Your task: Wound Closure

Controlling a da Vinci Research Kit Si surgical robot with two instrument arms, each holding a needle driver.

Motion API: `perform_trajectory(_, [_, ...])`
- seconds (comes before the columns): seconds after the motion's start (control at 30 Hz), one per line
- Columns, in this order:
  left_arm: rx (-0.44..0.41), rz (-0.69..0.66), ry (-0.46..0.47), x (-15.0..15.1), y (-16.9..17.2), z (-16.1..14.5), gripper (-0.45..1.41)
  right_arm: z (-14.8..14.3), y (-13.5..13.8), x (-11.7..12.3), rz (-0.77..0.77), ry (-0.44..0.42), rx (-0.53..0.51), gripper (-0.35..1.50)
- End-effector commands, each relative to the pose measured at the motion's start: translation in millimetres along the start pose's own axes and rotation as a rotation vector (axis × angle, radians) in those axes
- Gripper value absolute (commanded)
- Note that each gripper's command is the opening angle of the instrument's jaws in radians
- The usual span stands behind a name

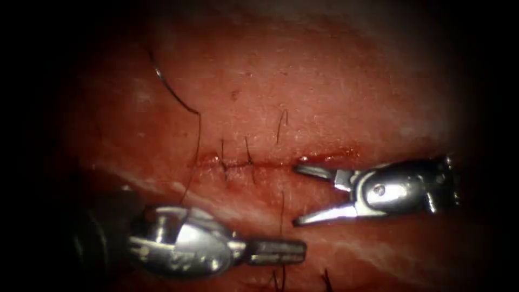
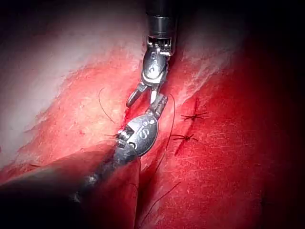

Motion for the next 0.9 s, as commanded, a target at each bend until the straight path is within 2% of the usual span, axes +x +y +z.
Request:
perform_trajectory(0.03, [-0.015, 0.004, 0.000, -0.6, 0.6, 0.8, -0.45, 1.7, -1.3, -0.4, -0.009, 0.001, 0.020, 1.05])
perform_trajectory(0.27, [-0.031, 0.013, -0.005, -1.2, 0.6, 1.1, -0.45, 2.7, -2.1, -0.6, -0.054, -0.024, 0.085, 1.03])
perform_trajectory(0.67, [-0.028, 0.014, -0.027, -1.7, 0.4, 1.5, -0.45, 2.7, -2.6, -0.3, -0.069, -0.024, 0.091, 0.94])
perform_trajectory(0.9, [-0.038, 0.018, -0.045, -1.7, 1.0, 1.2, -0.45, 2.2, -2.7, 0.1, -0.066, -0.020, 0.098, 0.98])
